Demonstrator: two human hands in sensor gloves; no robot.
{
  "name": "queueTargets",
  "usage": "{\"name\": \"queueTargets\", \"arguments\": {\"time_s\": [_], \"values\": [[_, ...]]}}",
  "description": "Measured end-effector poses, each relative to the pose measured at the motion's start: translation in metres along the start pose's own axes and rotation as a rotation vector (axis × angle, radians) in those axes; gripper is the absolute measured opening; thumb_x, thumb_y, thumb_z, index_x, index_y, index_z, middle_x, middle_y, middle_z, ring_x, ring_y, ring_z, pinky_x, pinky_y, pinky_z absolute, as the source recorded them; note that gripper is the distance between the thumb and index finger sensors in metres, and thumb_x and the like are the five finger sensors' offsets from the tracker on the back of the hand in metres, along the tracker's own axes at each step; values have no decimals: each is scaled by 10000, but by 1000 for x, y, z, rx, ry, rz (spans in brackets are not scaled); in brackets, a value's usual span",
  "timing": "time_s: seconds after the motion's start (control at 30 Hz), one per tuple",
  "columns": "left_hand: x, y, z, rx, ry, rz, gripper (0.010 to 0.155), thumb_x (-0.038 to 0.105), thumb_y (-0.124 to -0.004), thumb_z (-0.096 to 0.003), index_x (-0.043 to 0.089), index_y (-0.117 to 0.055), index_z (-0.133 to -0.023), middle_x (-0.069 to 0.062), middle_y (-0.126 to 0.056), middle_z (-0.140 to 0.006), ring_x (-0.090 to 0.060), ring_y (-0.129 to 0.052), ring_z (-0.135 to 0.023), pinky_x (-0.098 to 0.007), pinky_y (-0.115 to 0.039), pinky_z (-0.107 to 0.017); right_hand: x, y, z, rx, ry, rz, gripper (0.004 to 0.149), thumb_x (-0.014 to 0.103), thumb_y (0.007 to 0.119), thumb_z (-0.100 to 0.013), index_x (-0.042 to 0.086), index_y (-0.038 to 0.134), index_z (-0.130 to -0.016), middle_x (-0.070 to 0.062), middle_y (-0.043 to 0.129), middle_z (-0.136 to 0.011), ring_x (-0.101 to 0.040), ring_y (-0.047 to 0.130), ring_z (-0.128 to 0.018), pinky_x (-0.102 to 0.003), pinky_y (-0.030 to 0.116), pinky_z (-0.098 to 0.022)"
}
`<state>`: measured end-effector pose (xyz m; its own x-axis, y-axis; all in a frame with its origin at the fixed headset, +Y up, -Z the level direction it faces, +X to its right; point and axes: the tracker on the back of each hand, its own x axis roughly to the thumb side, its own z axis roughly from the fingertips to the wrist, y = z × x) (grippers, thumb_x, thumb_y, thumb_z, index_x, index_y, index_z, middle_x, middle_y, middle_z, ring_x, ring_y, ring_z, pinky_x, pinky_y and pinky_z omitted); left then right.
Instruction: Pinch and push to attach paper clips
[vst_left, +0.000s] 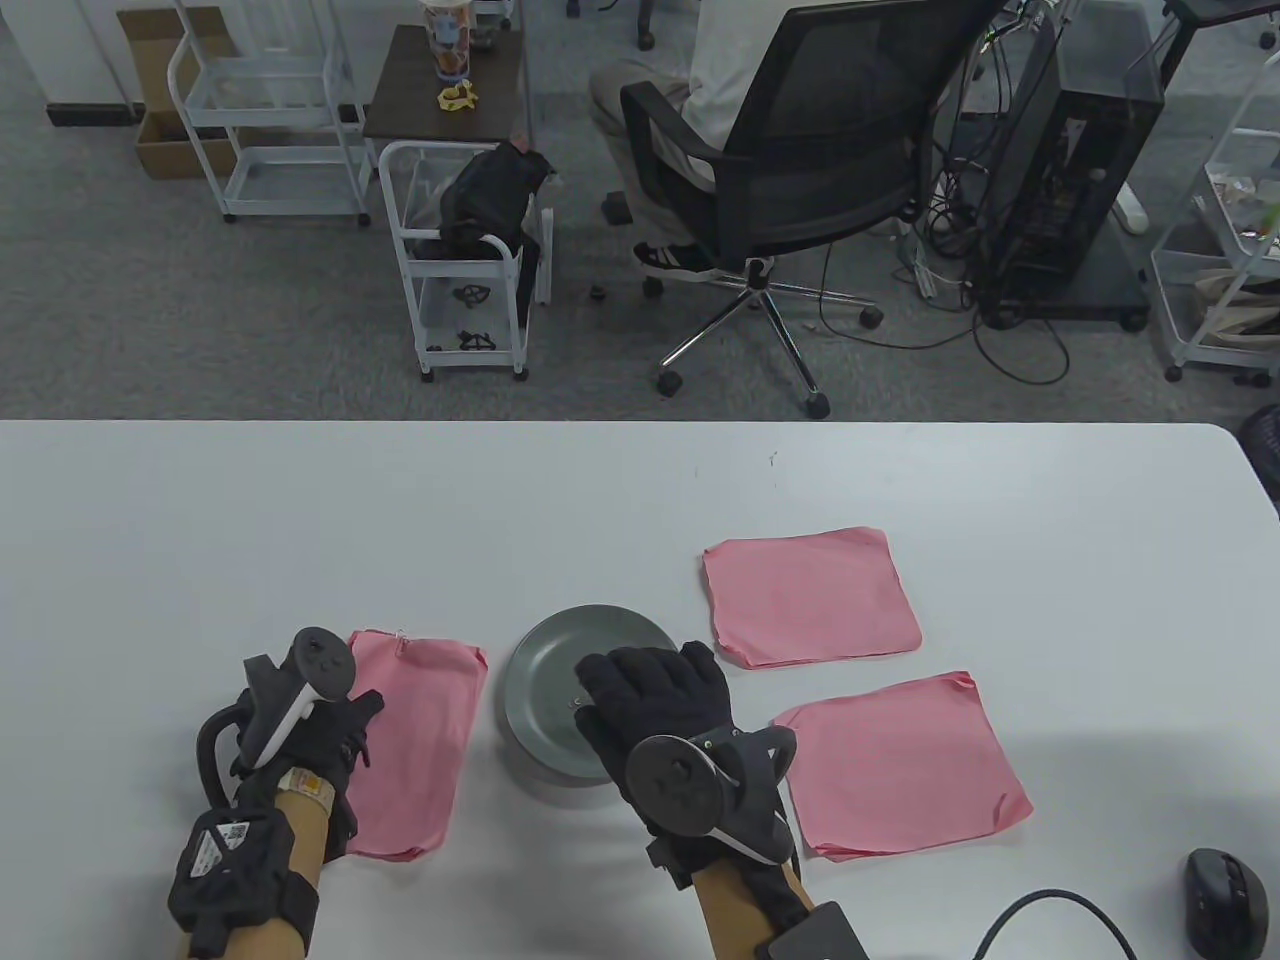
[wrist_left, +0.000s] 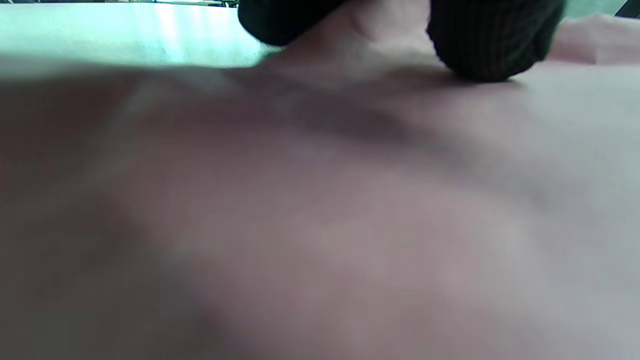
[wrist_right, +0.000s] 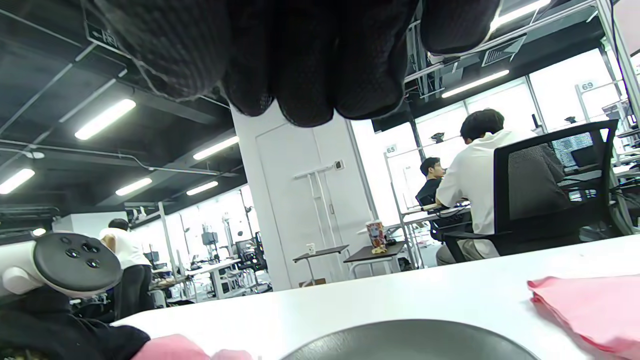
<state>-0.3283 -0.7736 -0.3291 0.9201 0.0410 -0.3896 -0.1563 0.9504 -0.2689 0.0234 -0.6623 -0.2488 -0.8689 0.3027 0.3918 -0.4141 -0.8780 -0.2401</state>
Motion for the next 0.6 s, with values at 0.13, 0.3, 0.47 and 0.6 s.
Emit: {"name": "queueTargets", "arguments": {"time_s": [0.13,0.3,0.47,0.6], "values": [[-12,9,5,32,-23,84,898,648,-745,-402,300,-292,-1096,-33,-279,-1143,-320,-401,-1085,-569,-372,-807,-4,7,-1,30,33,25,536,483,743,-485,272,669,-972,-38,708,-1009,-360,718,-917,-630,481,-751],[-22,42,35,4,-291,423,860,666,-706,-409,280,-377,-1104,-51,-374,-1157,-374,-444,-1102,-604,-392,-803,-10,18,-3,113,80,30,584,516,735,-482,260,638,-998,-67,670,-1043,-392,681,-944,-651,452,-745],[2,67,122,91,-668,318,807,675,-706,-408,289,-517,-1091,-46,-557,-1133,-365,-593,-1074,-607,-472,-788,-12,33,-3,245,162,43,731,595,719,-463,229,518,-1062,-127,526,-1115,-457,537,-1007,-700,362,-731],[13,50,175,240,-777,36,788,704,-681,-414,310,-564,-1087,-12,-646,-1119,-348,-670,-1067,-615,-524,-774,-30,28,-2,261,279,153,807,633,709,-448,224,439,-1089,-141,442,-1146,-484,464,-1029,-722,336,-721]]}}
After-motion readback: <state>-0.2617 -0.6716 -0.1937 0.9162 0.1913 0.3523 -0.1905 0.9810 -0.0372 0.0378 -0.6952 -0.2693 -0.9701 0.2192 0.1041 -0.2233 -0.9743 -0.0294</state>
